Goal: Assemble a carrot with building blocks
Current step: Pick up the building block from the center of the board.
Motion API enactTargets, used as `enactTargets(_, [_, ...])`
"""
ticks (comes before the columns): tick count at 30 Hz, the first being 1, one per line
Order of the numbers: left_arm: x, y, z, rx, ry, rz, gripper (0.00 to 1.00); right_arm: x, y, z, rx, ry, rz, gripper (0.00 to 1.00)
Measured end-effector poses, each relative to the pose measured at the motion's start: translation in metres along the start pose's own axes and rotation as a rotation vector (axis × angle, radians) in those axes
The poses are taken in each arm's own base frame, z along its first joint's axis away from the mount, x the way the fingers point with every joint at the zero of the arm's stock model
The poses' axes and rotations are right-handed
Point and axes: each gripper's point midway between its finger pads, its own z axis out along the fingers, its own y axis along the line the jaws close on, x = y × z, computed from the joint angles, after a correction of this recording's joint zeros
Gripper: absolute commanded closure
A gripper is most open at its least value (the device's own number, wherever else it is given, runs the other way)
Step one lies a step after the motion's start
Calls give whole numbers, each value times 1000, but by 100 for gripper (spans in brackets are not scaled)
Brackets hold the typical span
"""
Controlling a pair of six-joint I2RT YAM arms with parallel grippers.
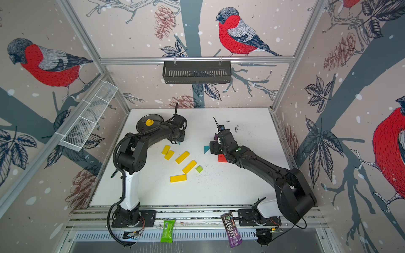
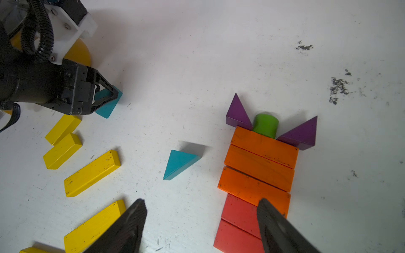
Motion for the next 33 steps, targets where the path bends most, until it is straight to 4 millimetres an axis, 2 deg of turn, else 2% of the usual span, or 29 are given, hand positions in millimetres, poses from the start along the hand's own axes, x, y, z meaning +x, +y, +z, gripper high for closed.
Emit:
enactTargets(5, [4,0,3,-3,11,7,64,0,-1,0,1,0,1,19])
enactTargets(9, [5,1,3,-4,13,7,73,0,-1,0,1,0,1,19])
enactTargets(20, [0,2,-9,2,-4,-60,78,0,-1,0,1,1,1,19])
enactTargets(26, [-11,2,-18,-2,-22,-208,78,0,-1,1,1,1,1,20])
enactTargets(33, [4,-2,-23,12,-16,-460,83,0,-1,-2,-2,-6,5,20])
